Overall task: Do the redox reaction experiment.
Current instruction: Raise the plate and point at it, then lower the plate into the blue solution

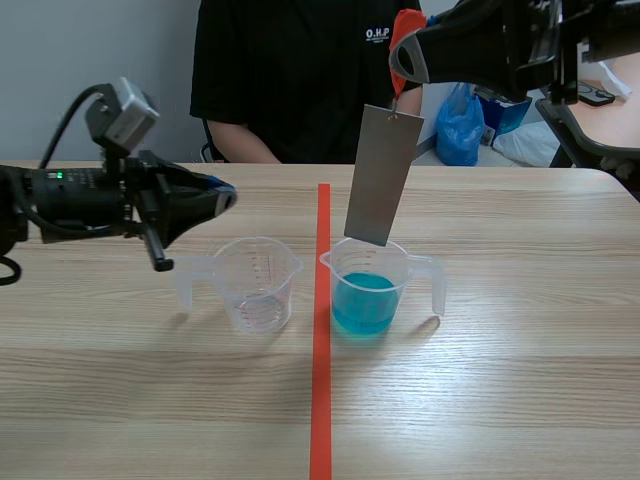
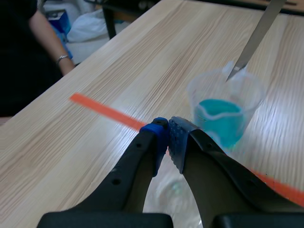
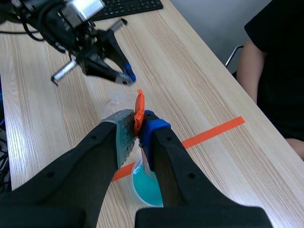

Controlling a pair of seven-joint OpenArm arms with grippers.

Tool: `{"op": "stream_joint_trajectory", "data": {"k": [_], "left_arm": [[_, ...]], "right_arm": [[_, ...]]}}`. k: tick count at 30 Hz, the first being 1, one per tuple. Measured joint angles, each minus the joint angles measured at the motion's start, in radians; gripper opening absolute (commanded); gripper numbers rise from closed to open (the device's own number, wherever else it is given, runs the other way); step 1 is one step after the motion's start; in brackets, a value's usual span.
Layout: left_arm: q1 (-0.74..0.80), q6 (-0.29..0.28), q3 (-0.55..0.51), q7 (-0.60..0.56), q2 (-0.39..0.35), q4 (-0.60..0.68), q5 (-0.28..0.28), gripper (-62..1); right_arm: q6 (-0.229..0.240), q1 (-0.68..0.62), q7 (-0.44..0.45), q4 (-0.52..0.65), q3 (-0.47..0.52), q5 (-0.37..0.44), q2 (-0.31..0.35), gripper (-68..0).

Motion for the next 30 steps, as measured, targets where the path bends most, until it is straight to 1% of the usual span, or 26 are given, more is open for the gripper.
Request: {"op": "stream_joint_trajectory", "data": {"k": [4, 7, 10, 14, 17, 20, 24, 25, 27, 29, 30], "left_arm": [[0.041, 0.000, -0.039, -0.014, -0.106, 0.000, -0.051, -57.7], [0.120, 0.000, -0.090, -0.065, -0.174, 0.000, -0.053, -57.7], [0.243, 0.000, -0.166, -0.118, -0.228, 0.000, -0.052, -57.7], [0.450, 0.000, -0.320, -0.189, -0.267, 0.000, -0.051, -57.8], [0.608, 0.000, -0.435, -0.238, -0.272, 0.000, -0.052, -57.7], [0.762, 0.000, -0.526, -0.307, -0.268, 0.000, -0.052, -57.8], [0.947, 0.005, -0.648, -0.385, -0.233, 0.000, -0.040, -57.7], [0.989, 0.027, -0.680, -0.402, -0.217, 0.000, -0.039, -57.7], [1.068, 0.095, -0.735, -0.447, -0.178, 0.001, -0.040, -57.7], [1.142, 0.141, -0.786, -0.514, -0.135, 0.001, -0.020, -57.7], [1.173, 0.169, -0.804, -0.541, -0.113, 0.002, -0.001, -57.7]], "right_arm": [[0.000, 0.000, 0.000, 0.000, 0.000, 0.000, 0.000, -65.8], [0.000, 0.000, 0.000, 0.000, 0.000, 0.000, 0.000, -65.8], [0.000, 0.000, 0.000, 0.000, 0.000, 0.000, 0.000, -65.8], [0.000, 0.000, 0.000, 0.000, 0.000, 0.000, 0.000, -65.8], [0.000, 0.000, 0.000, 0.000, 0.000, 0.000, 0.000, -65.8], [0.000, 0.000, 0.000, 0.000, 0.000, 0.000, 0.000, -65.8], [0.000, 0.000, 0.000, 0.000, 0.000, 0.000, 0.000, -65.8], [0.000, 0.000, 0.000, 0.000, 0.000, 0.000, 0.000, -65.8], [0.000, 0.000, 0.000, 0.000, 0.000, 0.000, 0.000, -65.8], [0.000, 0.000, 0.000, 0.000, 0.000, 0.000, 0.000, -65.8], [0.000, -0.001, 0.000, 0.000, 0.000, 0.000, 0.000, -65.8]]}}
